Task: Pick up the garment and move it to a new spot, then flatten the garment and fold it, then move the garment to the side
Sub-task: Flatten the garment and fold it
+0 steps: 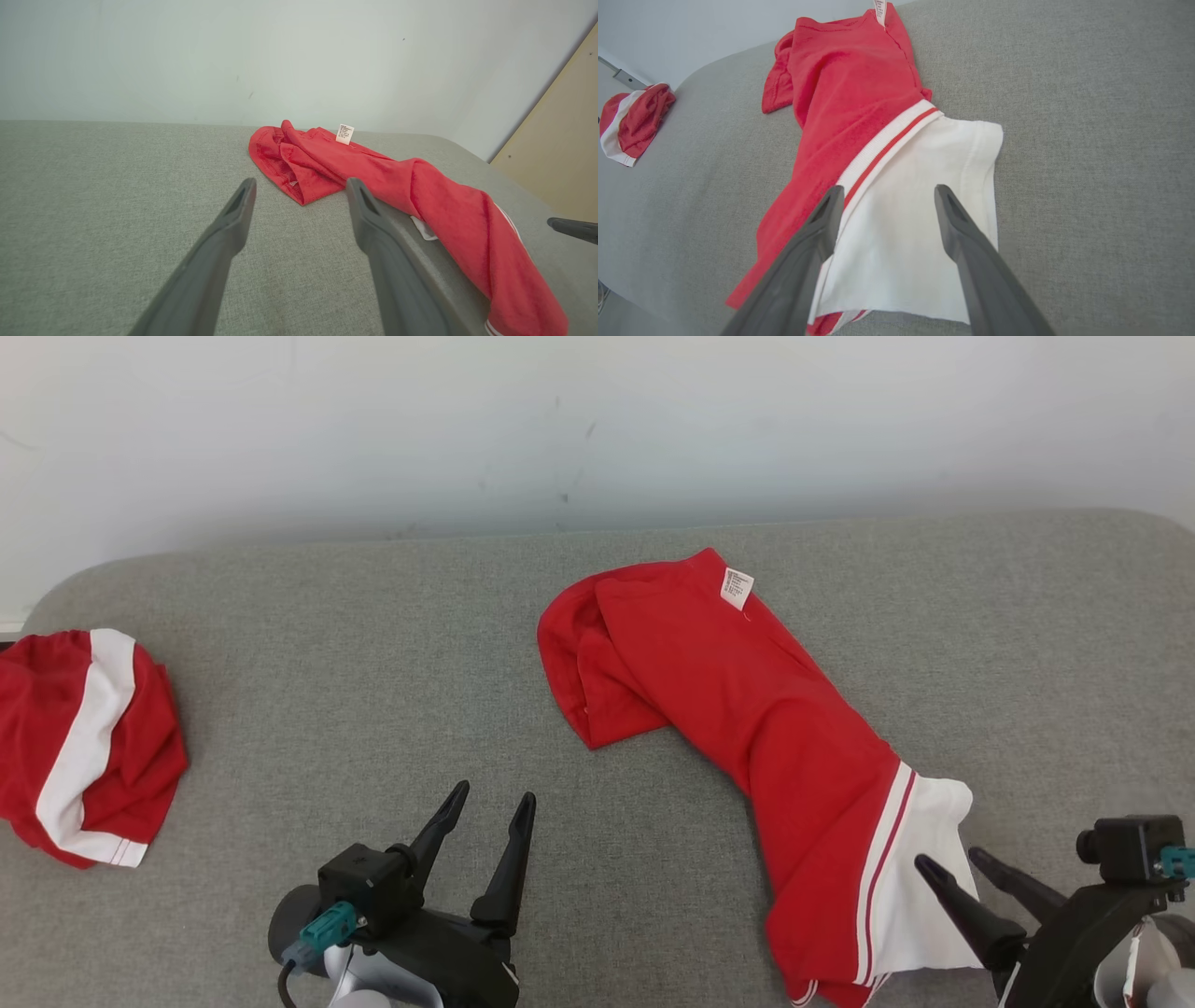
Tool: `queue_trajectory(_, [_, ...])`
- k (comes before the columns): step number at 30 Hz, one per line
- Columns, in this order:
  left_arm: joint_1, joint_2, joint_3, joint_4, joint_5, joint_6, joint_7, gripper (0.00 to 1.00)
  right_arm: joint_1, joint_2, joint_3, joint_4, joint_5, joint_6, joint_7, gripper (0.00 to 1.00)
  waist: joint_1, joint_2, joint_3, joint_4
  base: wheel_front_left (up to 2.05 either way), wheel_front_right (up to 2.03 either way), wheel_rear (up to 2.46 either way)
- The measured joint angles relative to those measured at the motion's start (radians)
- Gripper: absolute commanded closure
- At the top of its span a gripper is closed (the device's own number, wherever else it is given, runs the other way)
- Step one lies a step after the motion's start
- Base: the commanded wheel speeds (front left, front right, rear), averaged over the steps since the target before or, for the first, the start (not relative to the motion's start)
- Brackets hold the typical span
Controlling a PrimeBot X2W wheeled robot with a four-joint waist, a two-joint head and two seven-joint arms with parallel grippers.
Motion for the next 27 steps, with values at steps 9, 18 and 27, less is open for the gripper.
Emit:
queue_trajectory(9, [0.000, 0.006, 0.007, -0.002, 0.000, -0.002, 0.000, 0.00, 0.072, -0.029, -0.003, 0.008, 0.033, -0.021, 0.060, 0.00, 0.0000, 0.0000, 0.015, -0.002, 0.00, 0.00, 0.00])
queue_trajectory(18, [-0.020, 0.005, 0.006, -0.005, 0.000, -0.003, 0.000, 0.00, 0.121, -0.016, -0.040, 0.089, 0.089, -0.021, 0.085, 0.00, 0.0001, 0.0000, 0.048, -0.009, 0.00, 0.00, 0.00])
queue_trajectory(27, [-0.039, 0.003, 0.004, -0.001, 0.000, -0.012, -0.001, 0.00, 0.107, 0.047, -0.043, 0.146, 0.095, -0.021, 0.103, 0.00, 0.0000, 0.0000, 0.062, 0.000, 0.00, 0.00, 0.00])
